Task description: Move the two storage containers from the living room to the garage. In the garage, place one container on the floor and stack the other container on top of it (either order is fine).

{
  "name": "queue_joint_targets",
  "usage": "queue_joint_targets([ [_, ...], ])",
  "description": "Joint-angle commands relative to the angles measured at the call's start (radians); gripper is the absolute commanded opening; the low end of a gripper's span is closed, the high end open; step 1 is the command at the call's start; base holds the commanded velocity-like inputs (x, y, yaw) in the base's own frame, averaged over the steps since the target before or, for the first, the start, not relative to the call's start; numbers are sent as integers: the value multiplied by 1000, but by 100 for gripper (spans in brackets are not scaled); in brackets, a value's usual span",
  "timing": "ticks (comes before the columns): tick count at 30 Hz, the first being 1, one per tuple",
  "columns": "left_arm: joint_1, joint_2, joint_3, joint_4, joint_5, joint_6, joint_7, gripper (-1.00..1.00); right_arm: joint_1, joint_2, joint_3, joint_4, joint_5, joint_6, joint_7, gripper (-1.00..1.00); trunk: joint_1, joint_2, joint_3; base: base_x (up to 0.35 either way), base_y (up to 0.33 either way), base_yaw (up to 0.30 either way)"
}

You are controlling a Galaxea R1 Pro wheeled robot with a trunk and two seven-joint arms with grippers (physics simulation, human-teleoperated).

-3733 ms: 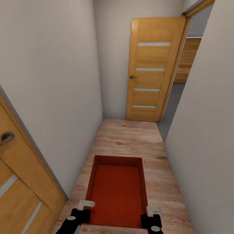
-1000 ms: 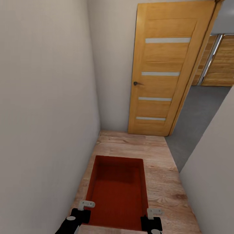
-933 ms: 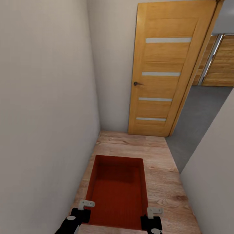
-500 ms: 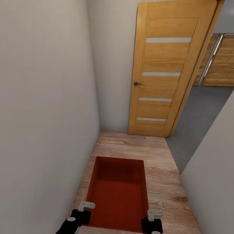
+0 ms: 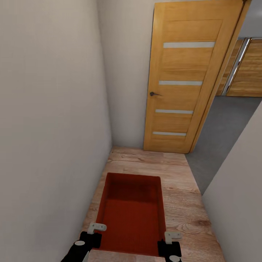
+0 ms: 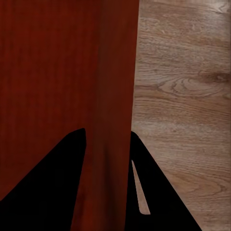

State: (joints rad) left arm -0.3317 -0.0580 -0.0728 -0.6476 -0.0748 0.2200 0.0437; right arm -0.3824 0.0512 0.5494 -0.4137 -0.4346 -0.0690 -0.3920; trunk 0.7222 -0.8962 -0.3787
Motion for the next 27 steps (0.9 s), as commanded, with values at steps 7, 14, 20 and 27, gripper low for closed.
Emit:
queue_joint_targets([
  [7,0,1,-18,52,-14,4,5,-100,-23,-5,0,0,3,-6,-43,-100,0,-1,-1,0,0,-64],
  [14,0,1,-18,52,-14,4,5,-100,-23,-1,0,0,2,-8,-90,-100,0,-1,-1,0,0,-262],
  [20,0,1,-18,52,-14,4,5,-100,-23,-3,1,0,2,-9,-90,-100,0,-1,-1,0,0,-282],
  [27,0,1,-18,52,-14,4,5,-100,-23,-4,0,0,2,-9,-90,-100,0,-1,-1,0,0,-283],
])
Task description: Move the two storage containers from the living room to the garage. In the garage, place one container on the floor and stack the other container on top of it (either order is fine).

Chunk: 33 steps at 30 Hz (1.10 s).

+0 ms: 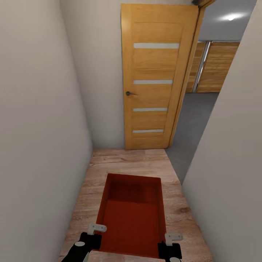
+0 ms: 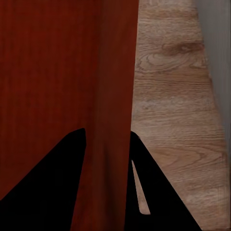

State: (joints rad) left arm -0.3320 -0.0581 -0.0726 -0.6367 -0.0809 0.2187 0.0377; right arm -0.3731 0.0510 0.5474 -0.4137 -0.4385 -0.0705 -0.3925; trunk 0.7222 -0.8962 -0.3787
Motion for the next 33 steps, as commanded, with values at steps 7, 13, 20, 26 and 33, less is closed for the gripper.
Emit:
queue_joint_targets([
  [7,1,1,-18,41,-8,6,11,-100,-32,-2,2,-1,7,-8,-90,-100,0,-1,-1,0,0,-218],
  [13,1,1,-17,41,-7,7,11,-100,-32,-1,2,-1,10,-8,-89,-100,0,-1,-1,128,108,-15],
  [20,1,2,-16,43,-7,7,11,-100,-32,-2,2,-1,12,-8,-87,-100,0,-1,-1,243,210,0],
  [26,1,3,-16,43,-7,7,11,-100,-32,-3,2,-1,12,-8,-85,-100,0,-1,-1,255,159,0],
  [33,1,3,-16,43,-7,7,11,-100,-32,-3,3,-1,13,-9,-84,-100,0,-1,-1,313,8,0],
])
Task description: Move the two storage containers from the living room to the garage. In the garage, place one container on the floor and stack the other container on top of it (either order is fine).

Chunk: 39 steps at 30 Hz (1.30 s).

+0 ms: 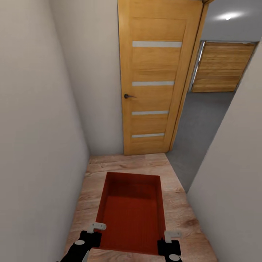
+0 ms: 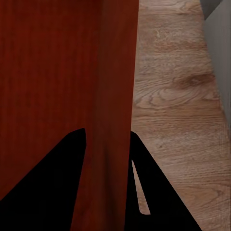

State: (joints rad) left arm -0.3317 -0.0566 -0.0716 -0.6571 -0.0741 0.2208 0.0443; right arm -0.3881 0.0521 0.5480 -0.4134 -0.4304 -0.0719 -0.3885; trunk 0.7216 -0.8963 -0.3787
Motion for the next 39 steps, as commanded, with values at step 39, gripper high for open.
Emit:
queue_joint_targets([
  [39,0,1,-17,63,-13,5,5,-100,-17,-1,7,-1,6,-7,-95,-100,1,-1,-1,321,0,-8],
])
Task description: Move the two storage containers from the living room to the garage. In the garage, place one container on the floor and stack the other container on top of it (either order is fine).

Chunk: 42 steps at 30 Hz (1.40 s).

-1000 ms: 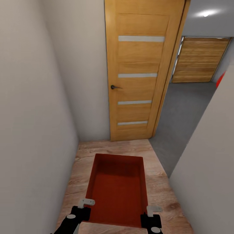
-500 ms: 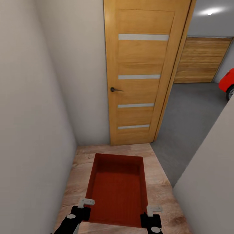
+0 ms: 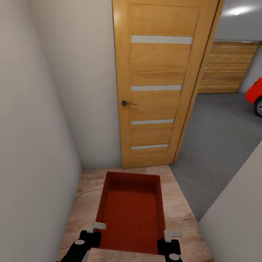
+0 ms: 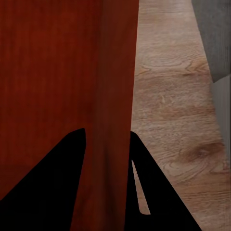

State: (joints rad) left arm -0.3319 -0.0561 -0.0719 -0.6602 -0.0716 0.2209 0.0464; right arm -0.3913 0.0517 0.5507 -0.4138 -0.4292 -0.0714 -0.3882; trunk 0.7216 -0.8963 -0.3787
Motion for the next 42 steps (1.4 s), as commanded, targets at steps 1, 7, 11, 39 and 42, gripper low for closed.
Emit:
queue_joint_targets([
  [1,1,1,-17,67,-16,5,3,-100,-14,0,5,0,4,-8,-96,-100,1,-1,-1,321,0,-202],
  [7,1,1,-17,67,-16,5,3,-100,-14,0,5,0,4,-7,-98,-100,1,-1,-1,305,0,-233],
  [11,1,0,-18,67,-16,5,3,-100,-14,0,5,0,4,-7,-98,-100,1,-1,-1,183,0,-242],
  [39,1,-1,-17,67,-16,6,3,-100,-14,-5,5,0,4,-7,-91,-100,1,-1,-1,16,9,-194],
  [42,1,-1,-17,67,-16,7,3,-100,-14,-6,5,0,4,-7,-89,-100,1,-1,-1,201,192,-4],
])
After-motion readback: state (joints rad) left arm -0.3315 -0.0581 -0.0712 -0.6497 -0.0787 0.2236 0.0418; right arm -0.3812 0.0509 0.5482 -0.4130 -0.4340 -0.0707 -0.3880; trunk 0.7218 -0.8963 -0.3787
